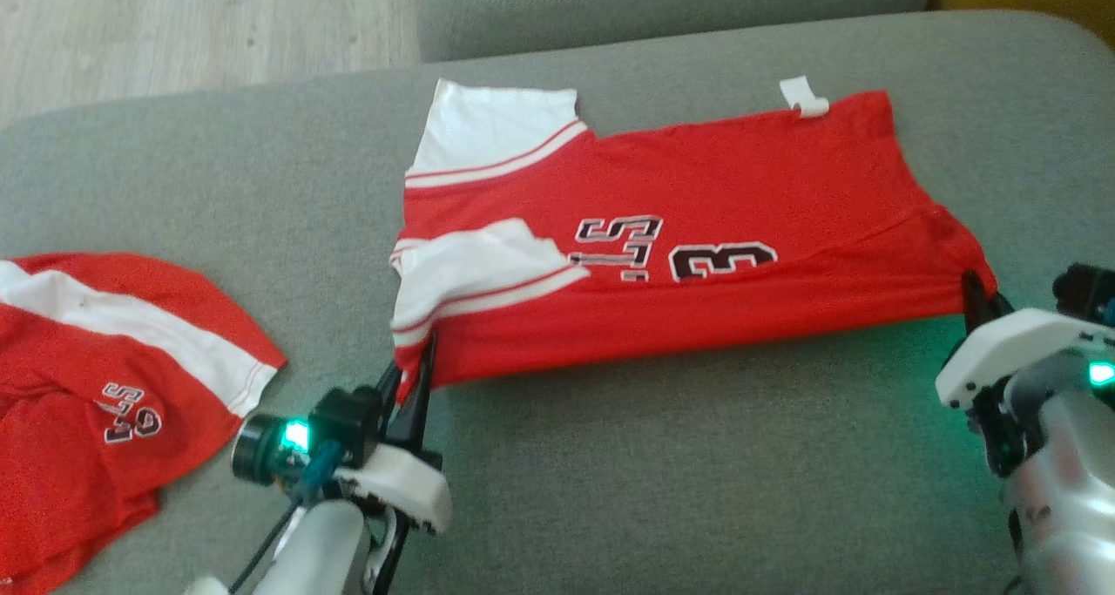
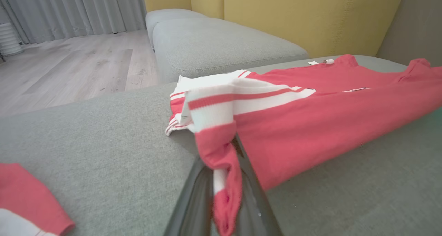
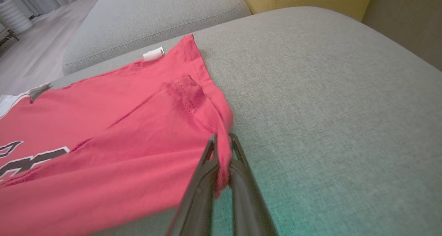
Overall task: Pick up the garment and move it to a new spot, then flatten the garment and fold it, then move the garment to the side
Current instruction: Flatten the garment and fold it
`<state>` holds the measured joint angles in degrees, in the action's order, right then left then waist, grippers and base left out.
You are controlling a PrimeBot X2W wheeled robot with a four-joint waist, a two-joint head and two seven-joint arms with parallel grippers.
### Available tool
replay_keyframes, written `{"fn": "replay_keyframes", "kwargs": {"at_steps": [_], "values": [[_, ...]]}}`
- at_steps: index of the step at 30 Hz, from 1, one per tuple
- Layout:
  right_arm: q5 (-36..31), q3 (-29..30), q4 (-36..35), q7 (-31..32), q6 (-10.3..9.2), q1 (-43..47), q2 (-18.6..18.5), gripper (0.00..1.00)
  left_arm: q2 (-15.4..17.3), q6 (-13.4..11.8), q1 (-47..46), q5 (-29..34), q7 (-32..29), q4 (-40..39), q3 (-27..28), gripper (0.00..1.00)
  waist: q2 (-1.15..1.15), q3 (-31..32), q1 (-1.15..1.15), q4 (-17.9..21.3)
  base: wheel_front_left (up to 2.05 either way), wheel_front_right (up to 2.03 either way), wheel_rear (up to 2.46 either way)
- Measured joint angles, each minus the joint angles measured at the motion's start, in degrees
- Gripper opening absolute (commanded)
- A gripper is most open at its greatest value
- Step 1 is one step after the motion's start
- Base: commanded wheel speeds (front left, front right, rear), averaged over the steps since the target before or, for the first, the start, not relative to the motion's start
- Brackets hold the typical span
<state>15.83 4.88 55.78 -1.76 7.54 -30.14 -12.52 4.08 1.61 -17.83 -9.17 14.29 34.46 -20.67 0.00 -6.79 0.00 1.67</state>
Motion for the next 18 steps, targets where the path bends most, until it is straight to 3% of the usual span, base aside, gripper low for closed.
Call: {"fn": "replay_keyframes", "kwargs": {"at_steps": [6,13,14,15,18], "values": [[3.52,-0.87,-10.4,2.58,0.0,9.45,0.45,0.0,0.97,0.51,5.83,-1.24,-0.02,-1.01,-0.87,0.0,0.0,3.44,0.0,1.31,0.0,0.0,0.0],[3.48,2.32,-18.64,6.62,0.0,18.44,2.01,0.0,1.16,1.0,10.14,-3.09,-1.97,-2.42,-1.53,0.0,0.0,6.21,-0.01,2.5,0.0,0.0,0.0],[3.31,2.8,-19.72,7.24,0.0,19.25,2.41,0.01,1.18,1.0,10.43,-3.13,-2.26,-2.5,-1.58,0.09,0.0,6.41,-0.01,2.73,0.0,0.0,0.0],[3.05,3.34,-20.8,7.53,0.0,19.91,2.89,1.0,1.23,0.98,10.65,-3.13,-2.38,-2.76,-1.57,1.0,0.0,6.56,-0.01,2.95,0.0,0.0,0.0],[2.23,4.89,-24.07,8.28,0.0,20.9,3.66,1.0,1.51,0.83,10.8,-3.47,-2.43,-3.5,-1.52,1.0,0.0,6.77,-0.01,3.47,0.0,0.0,0.0]]}}
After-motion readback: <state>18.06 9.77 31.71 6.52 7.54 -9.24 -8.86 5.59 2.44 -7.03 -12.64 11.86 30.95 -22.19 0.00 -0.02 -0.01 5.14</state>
